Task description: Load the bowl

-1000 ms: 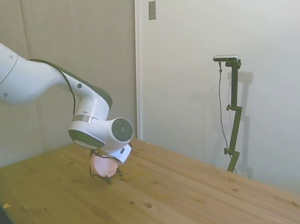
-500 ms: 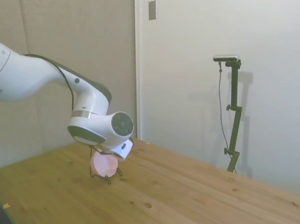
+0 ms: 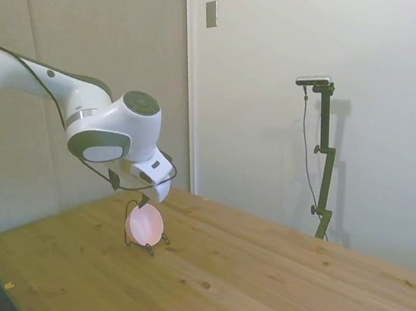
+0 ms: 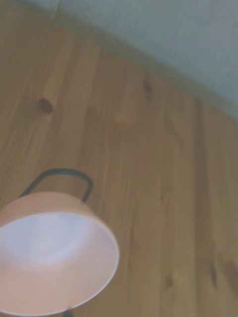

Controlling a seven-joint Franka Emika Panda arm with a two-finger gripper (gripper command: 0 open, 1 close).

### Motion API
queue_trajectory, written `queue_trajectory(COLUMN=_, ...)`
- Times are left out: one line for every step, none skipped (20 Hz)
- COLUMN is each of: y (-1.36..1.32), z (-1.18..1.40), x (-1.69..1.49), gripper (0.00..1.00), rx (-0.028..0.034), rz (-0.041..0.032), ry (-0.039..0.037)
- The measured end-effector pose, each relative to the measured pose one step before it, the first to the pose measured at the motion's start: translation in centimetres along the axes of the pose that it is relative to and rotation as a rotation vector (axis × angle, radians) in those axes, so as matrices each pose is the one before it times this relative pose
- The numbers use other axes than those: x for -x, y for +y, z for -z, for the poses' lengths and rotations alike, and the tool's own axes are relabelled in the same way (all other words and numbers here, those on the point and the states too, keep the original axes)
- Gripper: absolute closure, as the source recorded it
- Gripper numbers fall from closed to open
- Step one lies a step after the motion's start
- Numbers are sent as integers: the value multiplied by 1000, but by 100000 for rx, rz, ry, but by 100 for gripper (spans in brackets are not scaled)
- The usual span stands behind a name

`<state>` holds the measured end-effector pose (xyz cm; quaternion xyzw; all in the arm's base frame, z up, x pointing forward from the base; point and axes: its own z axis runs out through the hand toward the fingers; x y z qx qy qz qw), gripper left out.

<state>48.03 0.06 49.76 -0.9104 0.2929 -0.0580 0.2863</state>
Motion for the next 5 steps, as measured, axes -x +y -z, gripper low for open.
queue_trajectory(y=-279, z=589, x=612, gripper=0, rx=4220, rz=-2452, ry=1740)
queue_trajectory(y=-168, z=705, x=614, gripper=0, rx=3959, rz=-2451, ry=2151)
queue_trajectory(y=-36, z=624, x=581, gripper=0, rx=3255, rz=-2270, ry=2150)
queue_trajectory(y=147, z=528, x=540, gripper=0, rx=2861, rz=-2222, ry=1708)
queue_trajectory(y=257, z=361, x=459, gripper=0, rx=2594, rz=-2534, ry=2136)
